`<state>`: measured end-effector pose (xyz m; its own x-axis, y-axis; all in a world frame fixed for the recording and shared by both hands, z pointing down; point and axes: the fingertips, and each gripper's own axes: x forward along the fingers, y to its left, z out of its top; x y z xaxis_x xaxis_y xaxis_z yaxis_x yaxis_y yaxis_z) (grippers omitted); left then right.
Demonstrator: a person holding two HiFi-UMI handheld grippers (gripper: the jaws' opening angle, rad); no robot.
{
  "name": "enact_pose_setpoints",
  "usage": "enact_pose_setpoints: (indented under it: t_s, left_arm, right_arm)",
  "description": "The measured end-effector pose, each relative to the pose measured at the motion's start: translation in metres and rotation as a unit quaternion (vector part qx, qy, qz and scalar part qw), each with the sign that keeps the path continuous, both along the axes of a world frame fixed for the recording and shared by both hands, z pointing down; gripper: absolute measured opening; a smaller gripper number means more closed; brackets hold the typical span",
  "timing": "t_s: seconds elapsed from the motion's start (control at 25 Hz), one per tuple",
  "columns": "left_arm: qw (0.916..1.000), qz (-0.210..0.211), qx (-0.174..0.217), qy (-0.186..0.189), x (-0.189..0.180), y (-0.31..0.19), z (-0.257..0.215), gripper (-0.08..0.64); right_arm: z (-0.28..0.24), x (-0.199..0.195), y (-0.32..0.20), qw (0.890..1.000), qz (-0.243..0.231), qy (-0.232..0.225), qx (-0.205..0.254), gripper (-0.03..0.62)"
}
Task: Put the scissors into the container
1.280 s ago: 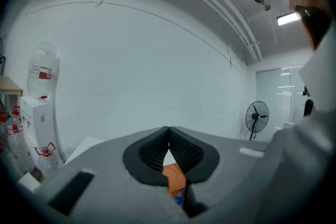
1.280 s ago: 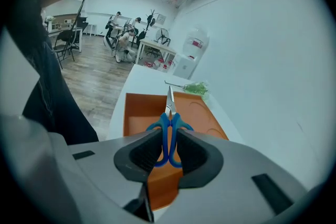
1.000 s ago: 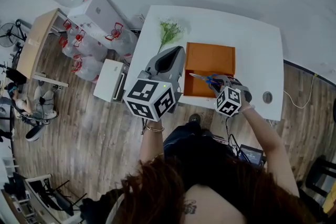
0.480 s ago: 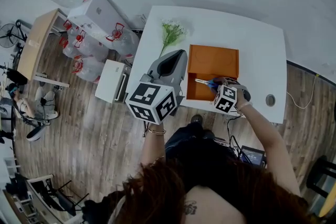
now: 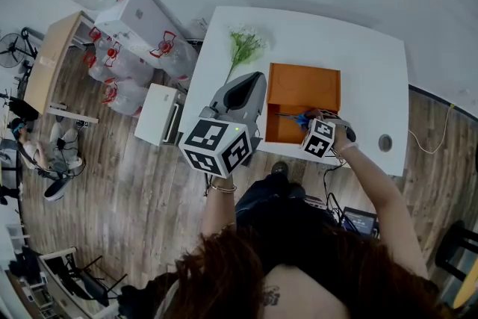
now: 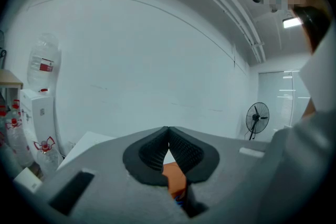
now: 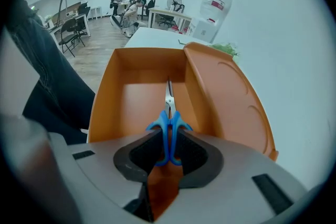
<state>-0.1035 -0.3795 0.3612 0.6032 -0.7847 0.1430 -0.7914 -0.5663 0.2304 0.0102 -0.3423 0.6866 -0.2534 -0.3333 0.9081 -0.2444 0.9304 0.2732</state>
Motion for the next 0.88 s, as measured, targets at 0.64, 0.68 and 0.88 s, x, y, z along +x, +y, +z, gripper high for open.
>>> enact_pose_setpoints:
  t_s: [0.64, 0.68, 0.88]
  left_arm:
    - [1.0, -0.004, 0.003, -0.003, 0.007, 0.018, -0.006, 0.017]
    - [1.0, -0.004, 0.004, -0.003, 0.008, 0.02, -0.006, 0.017]
    - [1.0, -0.004, 0.008, -0.002, 0.018, 0.029, -0.009, 0.016]
  right_arm:
    - [-0.043, -0.003, 0.003, 0.989, 0.095, -0.104, 0.042, 0.106]
    - [-0.052, -0.003, 0.002, 0.985, 0.108, -0.123, 0.051, 0.105]
    - [-0.097, 0.001, -0.003, 0.963, 0.158, -0.195, 0.1, 0.094]
